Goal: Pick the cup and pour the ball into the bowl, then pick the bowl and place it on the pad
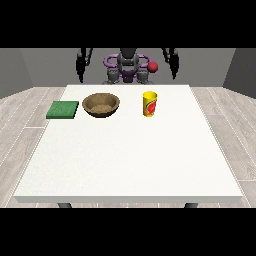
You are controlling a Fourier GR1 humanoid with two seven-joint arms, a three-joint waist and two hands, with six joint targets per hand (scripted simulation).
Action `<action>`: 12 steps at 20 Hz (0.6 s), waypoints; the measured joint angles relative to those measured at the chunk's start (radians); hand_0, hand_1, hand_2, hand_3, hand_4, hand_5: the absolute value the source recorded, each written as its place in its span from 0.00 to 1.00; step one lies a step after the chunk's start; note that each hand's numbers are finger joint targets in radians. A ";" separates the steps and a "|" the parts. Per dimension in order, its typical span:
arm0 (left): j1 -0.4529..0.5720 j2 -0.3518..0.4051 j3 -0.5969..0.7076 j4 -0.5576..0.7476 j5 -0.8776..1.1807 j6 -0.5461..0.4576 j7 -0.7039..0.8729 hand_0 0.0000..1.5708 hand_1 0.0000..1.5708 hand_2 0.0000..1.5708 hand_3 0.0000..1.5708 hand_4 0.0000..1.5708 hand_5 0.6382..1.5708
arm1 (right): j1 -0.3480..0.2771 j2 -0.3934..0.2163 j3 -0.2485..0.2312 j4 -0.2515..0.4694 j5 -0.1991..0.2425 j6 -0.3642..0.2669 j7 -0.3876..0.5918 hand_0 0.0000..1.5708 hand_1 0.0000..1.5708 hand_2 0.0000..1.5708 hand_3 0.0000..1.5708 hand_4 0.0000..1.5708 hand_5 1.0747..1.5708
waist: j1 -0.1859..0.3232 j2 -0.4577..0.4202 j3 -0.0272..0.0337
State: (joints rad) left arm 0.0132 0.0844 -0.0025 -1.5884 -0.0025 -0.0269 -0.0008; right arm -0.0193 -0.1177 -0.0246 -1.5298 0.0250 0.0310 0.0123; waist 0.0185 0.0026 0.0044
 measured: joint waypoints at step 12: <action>-0.034 -0.056 -0.177 -0.159 0.055 0.215 0.276 0.00 0.00 0.00 0.00 0.00 0.96 | 0.001 -0.005 -0.062 -0.127 -0.125 0.015 0.155 0.00 0.00 0.00 0.00 0.36 0.99 | -0.060 -0.262 -0.0031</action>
State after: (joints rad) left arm -0.0213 0.0281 -0.1793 -1.7470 0.0523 0.1884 0.2753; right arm -0.0178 -0.1227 -0.0867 -1.6571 -0.1002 0.0464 0.1670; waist -0.0419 -0.2592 0.0013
